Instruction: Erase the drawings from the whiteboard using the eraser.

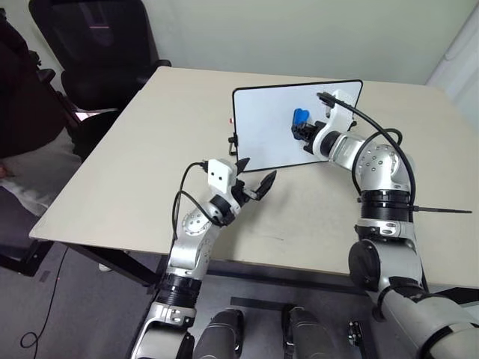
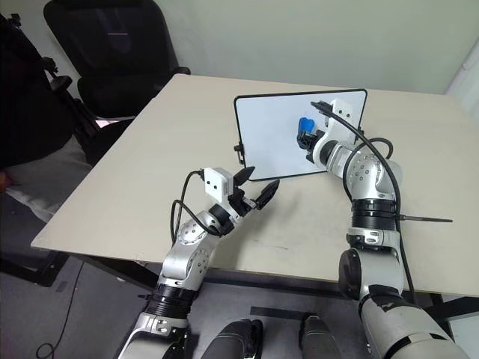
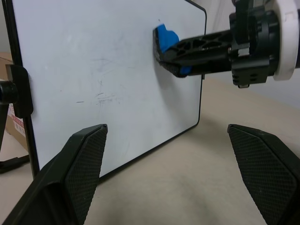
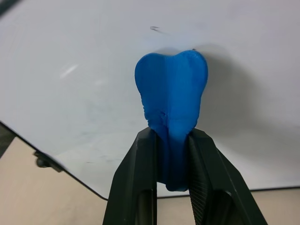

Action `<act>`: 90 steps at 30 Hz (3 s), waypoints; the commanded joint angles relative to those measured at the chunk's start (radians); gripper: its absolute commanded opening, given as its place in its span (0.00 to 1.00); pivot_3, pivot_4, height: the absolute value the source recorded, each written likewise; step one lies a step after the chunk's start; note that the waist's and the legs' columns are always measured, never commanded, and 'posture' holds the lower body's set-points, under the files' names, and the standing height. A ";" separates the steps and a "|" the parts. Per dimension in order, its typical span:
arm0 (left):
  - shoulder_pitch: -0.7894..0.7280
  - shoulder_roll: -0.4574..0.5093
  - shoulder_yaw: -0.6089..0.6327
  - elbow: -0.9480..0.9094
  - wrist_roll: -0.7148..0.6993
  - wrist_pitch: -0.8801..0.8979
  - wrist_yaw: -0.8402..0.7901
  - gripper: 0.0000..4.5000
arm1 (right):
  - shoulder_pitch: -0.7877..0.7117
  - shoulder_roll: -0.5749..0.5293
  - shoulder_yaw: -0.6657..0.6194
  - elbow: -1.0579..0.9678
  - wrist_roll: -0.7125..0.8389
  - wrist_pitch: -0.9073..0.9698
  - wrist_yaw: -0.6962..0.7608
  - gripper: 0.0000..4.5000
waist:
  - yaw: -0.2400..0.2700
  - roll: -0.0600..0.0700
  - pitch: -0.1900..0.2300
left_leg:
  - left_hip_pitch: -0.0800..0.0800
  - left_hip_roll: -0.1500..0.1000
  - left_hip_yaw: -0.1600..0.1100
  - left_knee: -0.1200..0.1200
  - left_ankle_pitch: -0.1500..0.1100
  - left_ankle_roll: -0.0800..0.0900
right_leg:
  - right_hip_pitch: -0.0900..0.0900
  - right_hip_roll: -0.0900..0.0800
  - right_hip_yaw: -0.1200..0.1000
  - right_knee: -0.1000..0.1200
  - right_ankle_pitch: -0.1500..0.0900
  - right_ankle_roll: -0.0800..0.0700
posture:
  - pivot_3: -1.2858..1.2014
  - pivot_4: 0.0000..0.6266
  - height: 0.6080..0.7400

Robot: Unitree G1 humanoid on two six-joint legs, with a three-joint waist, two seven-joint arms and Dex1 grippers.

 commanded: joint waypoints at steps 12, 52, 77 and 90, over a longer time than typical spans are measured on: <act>-0.007 0.004 0.010 -0.035 -0.005 -0.012 0.000 1.00 | -0.067 -0.037 -0.094 -0.011 0.018 -0.101 -0.004 0.15 | 0.006 0.000 0.000 | 0.000 0.000 0.000 0.000 0.000 0.000 | -0.001 0.000 0.000 0.001 0.002 -0.003 | 0.52 0.24 1.00; 0.003 0.014 0.009 -0.049 -0.010 -0.004 0.002 1.00 | 0.016 -0.005 -0.002 -0.040 -0.067 -0.126 -0.005 0.15 | 0.015 0.000 0.000 | -0.002 0.000 0.000 0.002 0.000 0.000 | -0.002 0.000 0.000 0.001 0.004 -0.006 | 0.52 0.24 1.00; 0.002 0.007 0.002 -0.046 -0.006 0.001 0.004 1.00 | 0.132 -0.080 -0.075 -0.123 -0.072 -0.069 -0.114 0.15 | 0.017 0.000 0.000 | -0.001 0.000 0.000 0.002 0.001 0.000 | 0.000 0.000 0.000 0.001 0.000 0.000 | 0.52 0.24 1.00; 0.045 -0.008 -0.012 -0.093 -0.009 0.021 0.007 1.00 | 0.404 -0.184 -0.190 -0.653 0.055 0.589 -0.118 0.15 | 0.021 -0.001 -0.001 | 0.000 0.000 0.000 0.002 -0.001 0.003 | 0.004 0.000 0.000 0.001 -0.005 0.008 | 0.52 0.24 1.00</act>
